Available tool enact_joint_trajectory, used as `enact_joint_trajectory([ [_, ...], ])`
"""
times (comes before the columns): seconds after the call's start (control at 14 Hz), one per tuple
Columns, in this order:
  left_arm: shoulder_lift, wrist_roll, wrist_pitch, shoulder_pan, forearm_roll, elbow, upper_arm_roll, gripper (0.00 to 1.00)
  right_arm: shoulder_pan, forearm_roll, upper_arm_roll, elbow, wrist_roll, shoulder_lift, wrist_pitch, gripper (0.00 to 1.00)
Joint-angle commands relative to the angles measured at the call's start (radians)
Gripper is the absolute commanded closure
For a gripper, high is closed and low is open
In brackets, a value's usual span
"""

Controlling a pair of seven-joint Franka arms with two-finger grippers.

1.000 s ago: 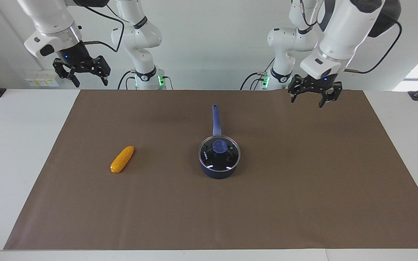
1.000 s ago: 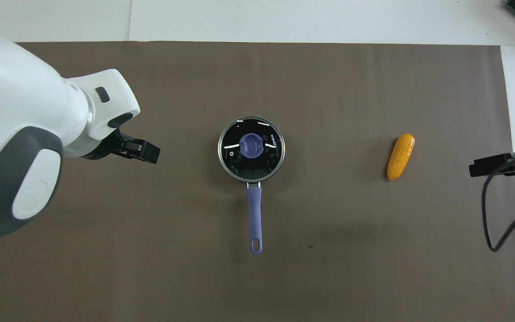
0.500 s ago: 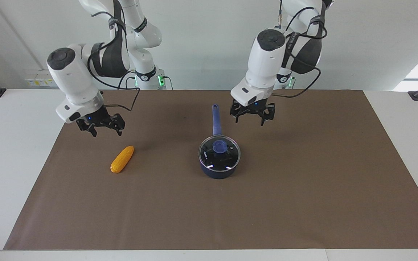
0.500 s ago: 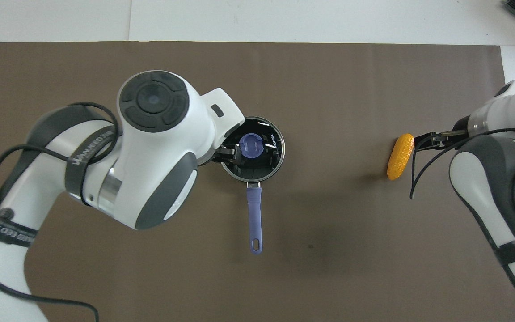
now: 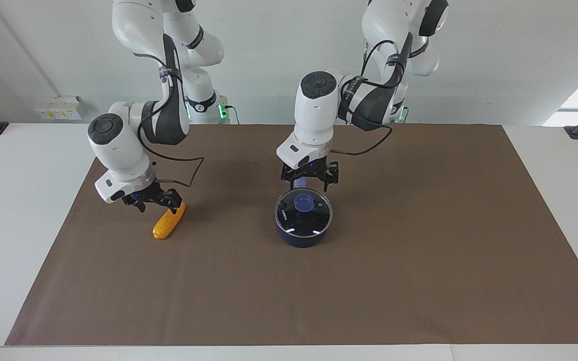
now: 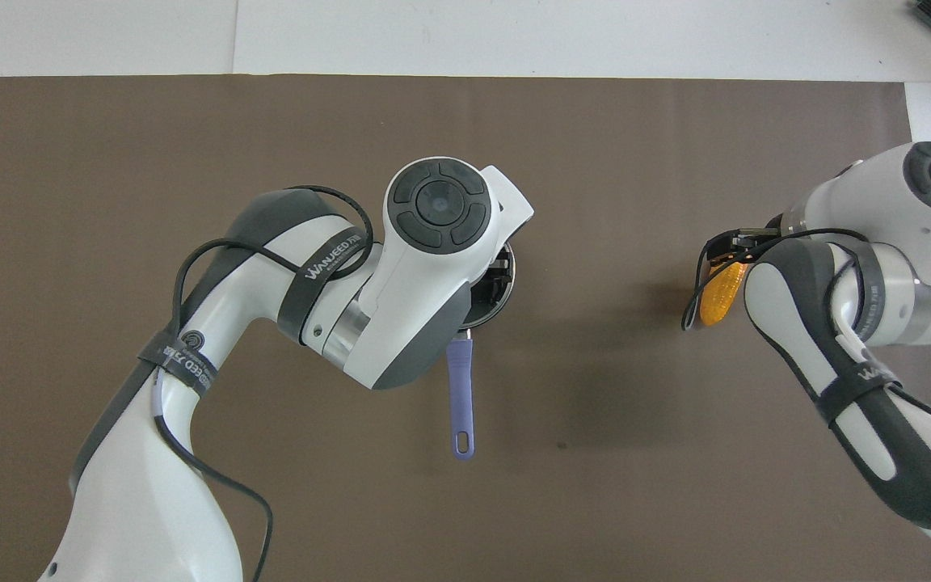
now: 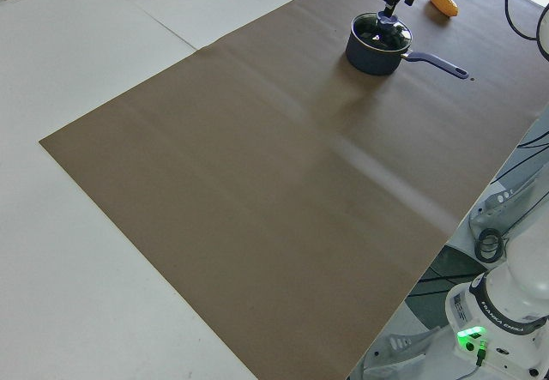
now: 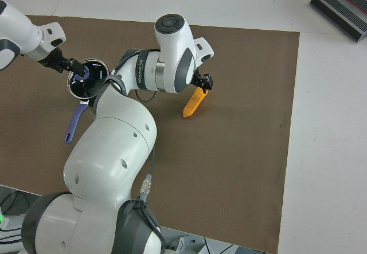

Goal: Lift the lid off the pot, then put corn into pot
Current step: 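Grasp the lid knob with the left gripper while the right gripper grasps the corn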

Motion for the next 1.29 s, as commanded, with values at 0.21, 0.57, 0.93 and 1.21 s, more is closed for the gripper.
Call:
enact_joint_trajectory([
  [0.21, 0.073, -0.035, 0.07, -0.007, 0.018, 0.048, 0.013, 0.0, -0.011, 0.008, 0.001, -0.065, 0.033, 0.033, 0.092, 0.0],
  [0.57, 0.071, -0.036, 0.089, -0.001, 0.009, 0.033, 0.013, 0.0, -0.014, 0.008, 0.001, -0.065, 0.031, 0.045, 0.097, 0.0],
  [0.93, 0.059, -0.044, 0.087, -0.004, 0.005, -0.018, 0.013, 0.02, -0.014, 0.008, 0.001, -0.065, 0.028, 0.048, 0.101, 0.2],
  [1.21, 0.057, -0.045, 0.087, -0.001, 0.004, -0.024, 0.011, 0.12, -0.017, 0.008, 0.001, -0.065, 0.027, 0.057, 0.113, 0.21],
])
